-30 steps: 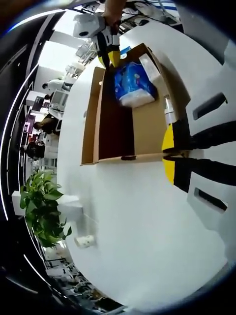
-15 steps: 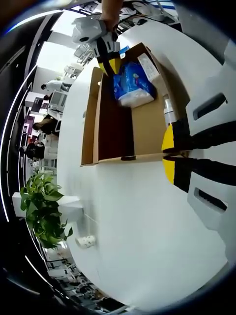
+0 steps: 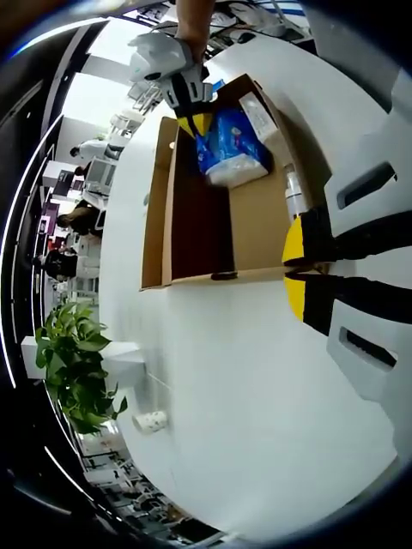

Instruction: Operate the shoe box by opening the lid, removing the specified soft item, and placing it in the target area until the item is outside and the box remains undamaged.

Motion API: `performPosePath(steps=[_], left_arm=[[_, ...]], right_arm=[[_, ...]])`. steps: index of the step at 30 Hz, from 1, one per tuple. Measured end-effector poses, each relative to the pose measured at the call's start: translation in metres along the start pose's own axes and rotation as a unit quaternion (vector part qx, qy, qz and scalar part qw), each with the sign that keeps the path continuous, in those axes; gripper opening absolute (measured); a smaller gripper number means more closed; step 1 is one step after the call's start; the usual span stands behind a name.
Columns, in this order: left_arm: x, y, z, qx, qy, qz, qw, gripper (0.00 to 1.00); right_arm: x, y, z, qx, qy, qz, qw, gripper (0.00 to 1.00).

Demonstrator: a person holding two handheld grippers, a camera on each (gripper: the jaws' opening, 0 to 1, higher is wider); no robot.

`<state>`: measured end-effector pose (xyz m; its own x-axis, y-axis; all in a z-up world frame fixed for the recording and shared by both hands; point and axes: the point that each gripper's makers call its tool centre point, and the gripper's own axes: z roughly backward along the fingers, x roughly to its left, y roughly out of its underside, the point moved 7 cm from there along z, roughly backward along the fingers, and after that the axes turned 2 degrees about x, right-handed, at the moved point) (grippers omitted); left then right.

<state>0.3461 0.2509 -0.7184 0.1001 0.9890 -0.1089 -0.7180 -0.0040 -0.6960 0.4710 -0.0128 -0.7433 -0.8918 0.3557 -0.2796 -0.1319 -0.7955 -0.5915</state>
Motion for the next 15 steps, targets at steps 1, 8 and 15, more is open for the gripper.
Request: performPosePath(steps=[1, 8, 15], left_arm=[[0.000, 0.000, 0.000, 0.000, 0.000, 0.000, 1.0000, 0.01], [0.000, 0.000, 0.000, 0.001, 0.000, 0.001, 1.0000, 0.01], [0.000, 0.000, 0.000, 0.001, 0.000, 0.001, 1.0000, 0.01]], right_arm=[[0.000, 0.000, 0.000, 0.002, 0.002, 0.005, 1.0000, 0.00], [0.001, -0.003, 0.004, -0.004, 0.007, 0.005, 1.0000, 0.00], [0.004, -0.010, 0.011, -0.022, 0.006, 0.000, 0.9997, 0.00]])
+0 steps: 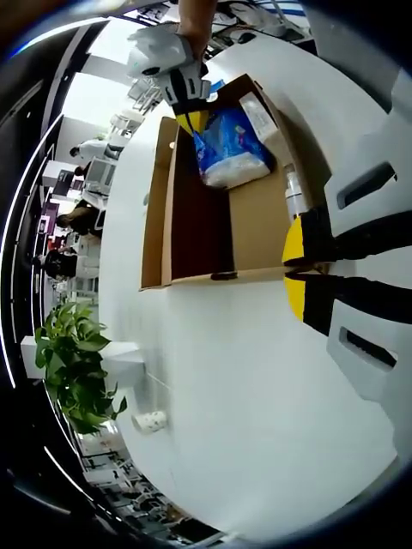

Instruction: Operate the shoe box by opening the lid, removing the specified soft item, and placing it in the target area until the item is outside and the box remains undamaged.

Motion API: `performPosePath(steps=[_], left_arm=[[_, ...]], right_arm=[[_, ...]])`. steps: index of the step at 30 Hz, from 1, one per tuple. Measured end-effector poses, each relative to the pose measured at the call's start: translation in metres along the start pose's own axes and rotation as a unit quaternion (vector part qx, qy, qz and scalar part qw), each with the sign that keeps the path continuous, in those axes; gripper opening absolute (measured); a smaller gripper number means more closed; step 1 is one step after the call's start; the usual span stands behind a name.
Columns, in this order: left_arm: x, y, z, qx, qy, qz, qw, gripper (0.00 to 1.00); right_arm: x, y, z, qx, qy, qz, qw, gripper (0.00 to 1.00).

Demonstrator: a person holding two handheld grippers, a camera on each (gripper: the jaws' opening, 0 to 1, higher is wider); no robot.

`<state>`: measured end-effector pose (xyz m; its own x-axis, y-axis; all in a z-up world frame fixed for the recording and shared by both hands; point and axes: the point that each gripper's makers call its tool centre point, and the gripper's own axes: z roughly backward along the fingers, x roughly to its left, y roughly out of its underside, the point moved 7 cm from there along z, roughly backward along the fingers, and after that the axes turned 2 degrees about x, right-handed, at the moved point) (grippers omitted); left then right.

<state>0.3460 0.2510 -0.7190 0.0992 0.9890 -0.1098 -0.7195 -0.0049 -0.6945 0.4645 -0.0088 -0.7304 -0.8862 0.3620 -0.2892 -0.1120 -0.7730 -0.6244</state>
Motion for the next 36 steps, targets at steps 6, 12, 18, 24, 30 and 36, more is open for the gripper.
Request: performPosePath(steps=[6, 12, 18, 24, 30, 36], left_arm=[[0.000, 0.000, 0.000, 0.001, 0.000, 0.001, 1.0000, 0.01], [0.000, 0.000, 0.000, 0.001, 0.000, 0.001, 1.0000, 0.01], [0.000, 0.000, 0.000, 0.002, -0.001, 0.000, 1.0000, 0.01], [-0.001, 0.000, 0.000, 0.002, -0.002, 0.001, 1.0000, 0.01], [-0.001, 0.001, 0.001, 0.002, -0.002, 0.001, 1.0000, 0.01], [-0.002, 0.000, 0.001, 0.002, -0.003, 0.001, 1.0000, 0.01]], right_arm=[[0.003, -0.006, 0.006, -0.014, -0.003, -0.014, 0.9998, 0.00], [0.006, -0.012, 0.014, -0.027, -0.004, -0.018, 0.9995, 0.00], [0.005, -0.018, 0.023, -0.043, -0.002, -0.020, 0.9989, 0.00], [0.002, -0.023, 0.036, -0.060, 0.005, -0.022, 0.9980, 0.00], [-0.001, -0.029, 0.047, -0.074, 0.006, -0.026, 0.9969, 0.00], [-0.007, -0.038, 0.062, -0.091, 0.009, -0.032, 0.9953, 0.00]])
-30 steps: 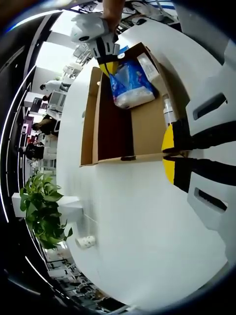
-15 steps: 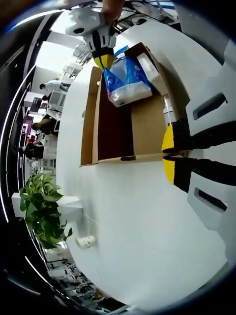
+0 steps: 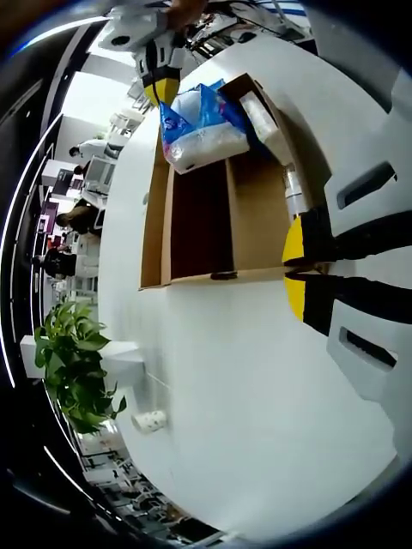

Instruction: Operate the shoe box by opening the lid, removing the specified soft item, and placing it in the target area until the item is outside and the box remains undamaged.

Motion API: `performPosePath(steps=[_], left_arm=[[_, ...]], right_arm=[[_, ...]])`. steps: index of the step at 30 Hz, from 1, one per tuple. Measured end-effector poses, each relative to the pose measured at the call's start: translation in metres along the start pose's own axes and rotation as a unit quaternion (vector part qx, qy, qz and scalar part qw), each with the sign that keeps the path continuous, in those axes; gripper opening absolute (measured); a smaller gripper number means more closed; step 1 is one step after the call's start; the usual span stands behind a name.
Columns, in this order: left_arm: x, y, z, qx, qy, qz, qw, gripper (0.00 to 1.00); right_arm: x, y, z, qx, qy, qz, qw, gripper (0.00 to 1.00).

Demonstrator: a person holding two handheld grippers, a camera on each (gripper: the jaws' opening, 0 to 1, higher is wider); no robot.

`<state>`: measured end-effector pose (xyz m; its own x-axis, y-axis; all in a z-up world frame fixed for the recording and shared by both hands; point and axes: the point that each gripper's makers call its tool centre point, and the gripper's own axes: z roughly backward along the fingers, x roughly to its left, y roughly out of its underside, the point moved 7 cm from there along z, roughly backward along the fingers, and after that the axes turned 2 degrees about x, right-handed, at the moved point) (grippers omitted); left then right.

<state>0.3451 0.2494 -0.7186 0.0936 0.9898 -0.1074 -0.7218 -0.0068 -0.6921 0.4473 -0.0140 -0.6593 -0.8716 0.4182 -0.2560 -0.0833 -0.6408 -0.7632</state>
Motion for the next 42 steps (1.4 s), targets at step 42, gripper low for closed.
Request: performPosePath(steps=[42], left_arm=[[-0.001, -0.001, 0.000, 0.000, -0.004, -0.002, 1.0000, 0.02]], right_arm=[[-0.056, 0.003, 0.097, -0.068, 0.030, -0.037, 0.9965, 0.00]])
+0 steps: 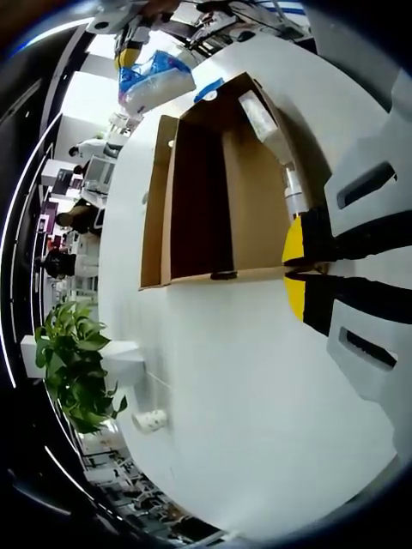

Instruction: Operate the shoe box by opening the lid, removing the specified soft item, and placing it in the target area until the item is outside and the box remains undamaged.

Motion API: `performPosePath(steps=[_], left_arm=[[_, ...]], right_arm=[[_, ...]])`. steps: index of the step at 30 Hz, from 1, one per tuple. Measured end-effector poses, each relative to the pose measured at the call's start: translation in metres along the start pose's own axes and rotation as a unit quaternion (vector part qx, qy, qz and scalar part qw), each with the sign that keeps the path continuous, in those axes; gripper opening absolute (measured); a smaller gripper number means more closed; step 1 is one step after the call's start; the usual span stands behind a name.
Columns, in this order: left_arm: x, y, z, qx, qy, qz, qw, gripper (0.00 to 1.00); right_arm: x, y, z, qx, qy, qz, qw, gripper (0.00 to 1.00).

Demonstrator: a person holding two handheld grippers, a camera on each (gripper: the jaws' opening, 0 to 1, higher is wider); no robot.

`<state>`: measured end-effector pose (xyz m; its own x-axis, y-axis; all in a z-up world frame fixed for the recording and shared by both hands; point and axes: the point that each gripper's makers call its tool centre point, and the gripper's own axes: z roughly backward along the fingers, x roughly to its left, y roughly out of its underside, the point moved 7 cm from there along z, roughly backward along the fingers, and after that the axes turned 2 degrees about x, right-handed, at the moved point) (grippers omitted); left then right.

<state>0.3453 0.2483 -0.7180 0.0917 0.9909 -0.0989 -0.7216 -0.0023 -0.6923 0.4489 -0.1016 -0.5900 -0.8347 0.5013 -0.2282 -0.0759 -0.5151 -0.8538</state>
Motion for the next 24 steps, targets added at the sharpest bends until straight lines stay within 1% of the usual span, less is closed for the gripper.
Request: performPosePath(steps=[17, 24], left_arm=[[-0.001, 0.001, 0.001, 0.000, -0.003, 0.001, 1.0000, 0.02], [-0.001, 0.001, 0.001, 0.000, -0.004, 0.001, 1.0000, 0.02]], right_arm=[[-0.049, 0.020, 0.036, -0.007, 0.023, -0.026, 0.9993, 0.00], [-0.062, 0.031, 0.048, -0.002, 0.034, -0.031, 0.9990, 0.00]])
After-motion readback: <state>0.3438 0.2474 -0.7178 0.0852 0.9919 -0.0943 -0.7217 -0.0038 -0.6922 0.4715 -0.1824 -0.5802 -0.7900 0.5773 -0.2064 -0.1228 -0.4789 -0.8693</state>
